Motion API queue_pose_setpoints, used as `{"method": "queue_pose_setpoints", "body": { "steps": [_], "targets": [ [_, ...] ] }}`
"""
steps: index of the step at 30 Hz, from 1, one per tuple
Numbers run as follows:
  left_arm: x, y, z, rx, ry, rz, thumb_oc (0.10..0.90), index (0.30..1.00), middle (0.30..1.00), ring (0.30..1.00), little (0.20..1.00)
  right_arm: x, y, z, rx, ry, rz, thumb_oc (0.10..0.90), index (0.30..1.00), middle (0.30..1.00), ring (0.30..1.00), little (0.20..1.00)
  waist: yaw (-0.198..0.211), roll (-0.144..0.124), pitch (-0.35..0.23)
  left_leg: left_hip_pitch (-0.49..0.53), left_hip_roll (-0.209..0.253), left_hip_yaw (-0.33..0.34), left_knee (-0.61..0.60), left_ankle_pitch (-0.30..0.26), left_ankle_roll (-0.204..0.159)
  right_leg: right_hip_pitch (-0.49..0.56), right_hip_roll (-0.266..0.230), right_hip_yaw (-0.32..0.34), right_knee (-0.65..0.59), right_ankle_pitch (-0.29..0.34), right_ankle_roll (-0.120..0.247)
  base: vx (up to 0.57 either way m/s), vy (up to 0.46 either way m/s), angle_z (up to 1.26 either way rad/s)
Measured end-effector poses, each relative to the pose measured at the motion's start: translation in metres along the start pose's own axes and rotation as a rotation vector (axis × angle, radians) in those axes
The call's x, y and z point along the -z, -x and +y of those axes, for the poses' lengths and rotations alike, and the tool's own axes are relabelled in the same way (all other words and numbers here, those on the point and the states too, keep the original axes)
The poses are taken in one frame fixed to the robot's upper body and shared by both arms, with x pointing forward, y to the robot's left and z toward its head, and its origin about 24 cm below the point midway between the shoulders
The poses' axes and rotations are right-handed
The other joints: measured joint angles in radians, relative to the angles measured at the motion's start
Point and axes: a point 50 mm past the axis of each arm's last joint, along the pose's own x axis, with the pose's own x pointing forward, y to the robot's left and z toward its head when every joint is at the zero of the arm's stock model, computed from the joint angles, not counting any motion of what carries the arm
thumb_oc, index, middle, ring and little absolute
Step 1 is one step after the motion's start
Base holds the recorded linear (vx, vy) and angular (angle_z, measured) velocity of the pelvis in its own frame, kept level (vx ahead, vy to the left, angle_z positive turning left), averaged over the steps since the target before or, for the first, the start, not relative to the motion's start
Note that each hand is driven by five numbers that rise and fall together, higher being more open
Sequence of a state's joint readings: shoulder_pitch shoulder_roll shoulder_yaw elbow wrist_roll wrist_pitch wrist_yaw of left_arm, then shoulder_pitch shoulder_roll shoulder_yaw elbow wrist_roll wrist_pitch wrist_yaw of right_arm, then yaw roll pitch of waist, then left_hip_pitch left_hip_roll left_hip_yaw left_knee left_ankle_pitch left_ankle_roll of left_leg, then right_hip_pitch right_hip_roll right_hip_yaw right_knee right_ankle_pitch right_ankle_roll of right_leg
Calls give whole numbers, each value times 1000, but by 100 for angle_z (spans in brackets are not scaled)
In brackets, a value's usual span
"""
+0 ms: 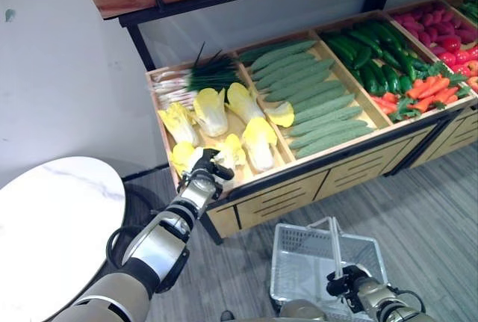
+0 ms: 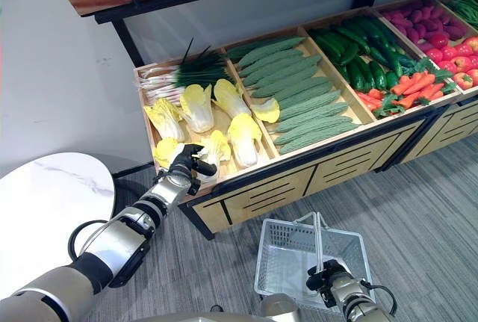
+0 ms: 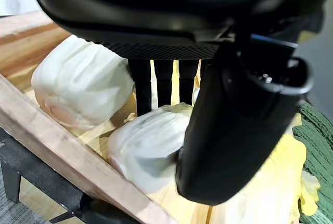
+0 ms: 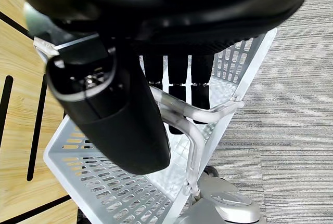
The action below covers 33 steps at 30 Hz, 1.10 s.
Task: Get the vegetables into the basket
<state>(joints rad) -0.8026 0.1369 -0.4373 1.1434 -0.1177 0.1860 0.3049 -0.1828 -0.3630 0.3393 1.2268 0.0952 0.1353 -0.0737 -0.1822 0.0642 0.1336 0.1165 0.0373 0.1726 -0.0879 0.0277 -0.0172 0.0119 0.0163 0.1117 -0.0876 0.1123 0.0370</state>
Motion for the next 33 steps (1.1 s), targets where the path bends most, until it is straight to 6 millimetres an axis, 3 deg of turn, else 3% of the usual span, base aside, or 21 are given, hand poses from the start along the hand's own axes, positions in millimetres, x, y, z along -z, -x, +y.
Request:
{"method": "queue_pose_setpoints", "body": {
  "steps": [16, 22, 33],
  "targets": [
    [-2, 0, 0, 0, 8, -14, 400, 300, 300, 300, 300, 4, 1, 7, -16, -4, -1, 400, 300, 300, 300, 300, 2, 4, -6, 2, 0, 0, 0, 0, -1, 2, 0, 0, 0, 0, 0, 0, 0, 0],
    [-13, 4, 1, 37, 80, -67, 400, 300, 300, 300, 300, 4, 1, 8, -25, -4, -1, 400, 300, 300, 300, 300, 13, -7, -2, 10, -1, -7, 0, 0, 0, 13, -2, -8, 0, 8, -11, -8, 5, 3],
    [-11, 8, 11, 50, 166, -108, 400, 300, 300, 300, 300, 10, 0, 7, -37, -23, 28, 400, 300, 300, 300, 300, 60, -45, 3, 16, -8, -38, 0, 7, 2, 33, -12, -37, 0, 3, -4, -36, 29, 9]
  ]
}}
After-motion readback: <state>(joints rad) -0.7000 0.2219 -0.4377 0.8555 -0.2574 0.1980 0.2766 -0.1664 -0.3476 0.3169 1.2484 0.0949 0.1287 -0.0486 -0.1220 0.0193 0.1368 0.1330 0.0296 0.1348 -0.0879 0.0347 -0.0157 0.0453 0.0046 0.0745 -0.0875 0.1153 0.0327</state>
